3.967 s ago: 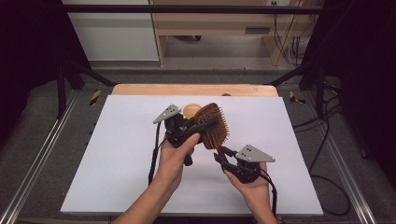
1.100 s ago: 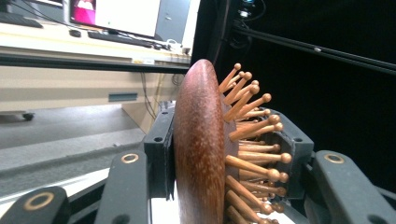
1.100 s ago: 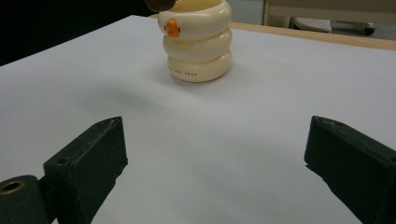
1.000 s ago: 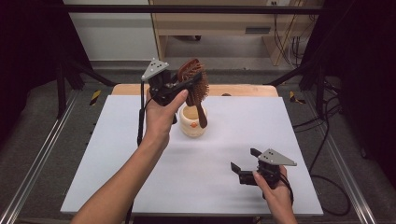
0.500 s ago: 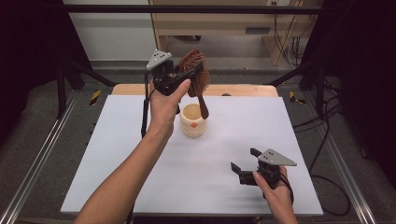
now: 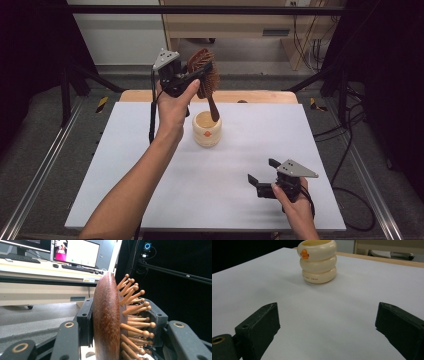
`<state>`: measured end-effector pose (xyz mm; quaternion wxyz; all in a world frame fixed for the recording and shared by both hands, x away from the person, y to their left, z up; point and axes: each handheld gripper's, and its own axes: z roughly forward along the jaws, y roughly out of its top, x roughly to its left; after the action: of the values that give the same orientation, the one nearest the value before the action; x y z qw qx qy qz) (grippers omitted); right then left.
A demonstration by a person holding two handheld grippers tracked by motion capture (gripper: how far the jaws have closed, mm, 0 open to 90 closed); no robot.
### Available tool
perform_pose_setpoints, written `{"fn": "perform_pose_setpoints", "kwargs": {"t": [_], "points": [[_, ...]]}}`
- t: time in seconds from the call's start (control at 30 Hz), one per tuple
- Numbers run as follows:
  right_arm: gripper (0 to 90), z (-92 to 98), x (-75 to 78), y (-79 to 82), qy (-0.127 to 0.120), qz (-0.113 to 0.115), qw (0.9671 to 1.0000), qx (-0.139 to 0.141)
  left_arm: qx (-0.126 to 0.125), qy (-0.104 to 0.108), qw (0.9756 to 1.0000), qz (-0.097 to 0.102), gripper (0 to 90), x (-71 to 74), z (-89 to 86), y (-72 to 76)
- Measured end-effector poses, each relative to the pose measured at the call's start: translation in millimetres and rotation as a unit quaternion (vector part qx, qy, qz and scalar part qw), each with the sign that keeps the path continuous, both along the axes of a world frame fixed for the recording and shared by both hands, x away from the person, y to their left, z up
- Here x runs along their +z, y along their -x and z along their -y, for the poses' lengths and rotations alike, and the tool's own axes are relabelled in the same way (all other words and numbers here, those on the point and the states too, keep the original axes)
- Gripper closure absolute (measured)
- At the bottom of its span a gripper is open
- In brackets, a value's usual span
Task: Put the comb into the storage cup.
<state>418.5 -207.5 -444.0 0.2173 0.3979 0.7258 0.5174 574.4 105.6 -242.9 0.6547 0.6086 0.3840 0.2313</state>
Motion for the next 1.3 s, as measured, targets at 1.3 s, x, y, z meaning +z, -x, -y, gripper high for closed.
{"fn": "perform_pose_setpoints", "kwargs": {"t": [1.3], "points": [[5.4,-1.1,-1.7,-0.6,0.003,-0.003,1.0,0.003,0.019,-0.023,0.9995,-0.006,50.0,-30.3,-11.6,-22.6]]}}
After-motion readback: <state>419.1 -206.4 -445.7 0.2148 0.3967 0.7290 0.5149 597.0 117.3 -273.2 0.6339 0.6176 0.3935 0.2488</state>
